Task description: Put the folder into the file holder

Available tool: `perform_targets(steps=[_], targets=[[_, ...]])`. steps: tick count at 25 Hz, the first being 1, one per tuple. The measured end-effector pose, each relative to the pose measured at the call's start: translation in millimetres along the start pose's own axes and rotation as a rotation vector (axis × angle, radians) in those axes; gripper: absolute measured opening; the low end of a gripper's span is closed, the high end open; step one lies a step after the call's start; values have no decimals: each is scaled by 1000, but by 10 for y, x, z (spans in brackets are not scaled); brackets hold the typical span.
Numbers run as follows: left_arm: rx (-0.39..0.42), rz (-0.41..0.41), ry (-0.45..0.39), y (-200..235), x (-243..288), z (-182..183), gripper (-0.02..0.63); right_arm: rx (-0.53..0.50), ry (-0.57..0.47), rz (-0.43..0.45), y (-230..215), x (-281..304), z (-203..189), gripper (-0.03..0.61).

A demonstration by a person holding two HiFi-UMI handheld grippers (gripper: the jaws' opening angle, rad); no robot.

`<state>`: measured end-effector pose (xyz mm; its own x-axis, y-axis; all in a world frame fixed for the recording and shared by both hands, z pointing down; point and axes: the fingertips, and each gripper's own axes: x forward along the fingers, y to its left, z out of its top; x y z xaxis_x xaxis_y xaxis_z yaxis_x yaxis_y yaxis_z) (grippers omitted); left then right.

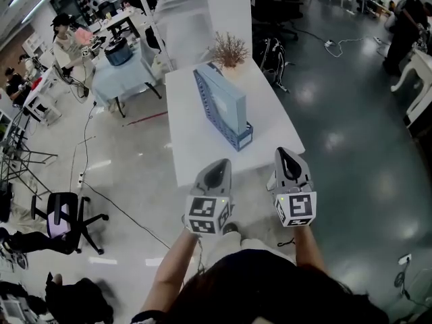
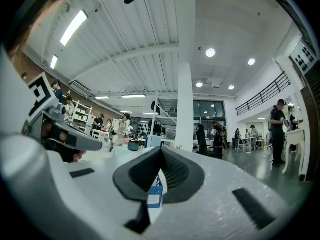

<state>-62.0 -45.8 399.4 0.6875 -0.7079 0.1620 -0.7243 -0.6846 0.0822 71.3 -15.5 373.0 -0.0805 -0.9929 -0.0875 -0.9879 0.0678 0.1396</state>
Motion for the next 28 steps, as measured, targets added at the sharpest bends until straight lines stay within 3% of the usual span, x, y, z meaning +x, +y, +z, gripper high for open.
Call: perform_targets(steps=[10, 17, 21, 28], targets=[[-11, 96, -21, -59, -117, -7, 5, 11, 6, 24, -84, -248, -11, 0], [29, 170, -48, -113, -270, 91, 5, 35, 0, 37, -143, -458, 8, 0], [-5, 215, -59, -89, -370, 130, 5, 23, -10, 49, -143, -544, 72, 0], [31, 218, -37, -287, -492, 75, 5, 45, -4, 40, -220, -691, 9, 0]])
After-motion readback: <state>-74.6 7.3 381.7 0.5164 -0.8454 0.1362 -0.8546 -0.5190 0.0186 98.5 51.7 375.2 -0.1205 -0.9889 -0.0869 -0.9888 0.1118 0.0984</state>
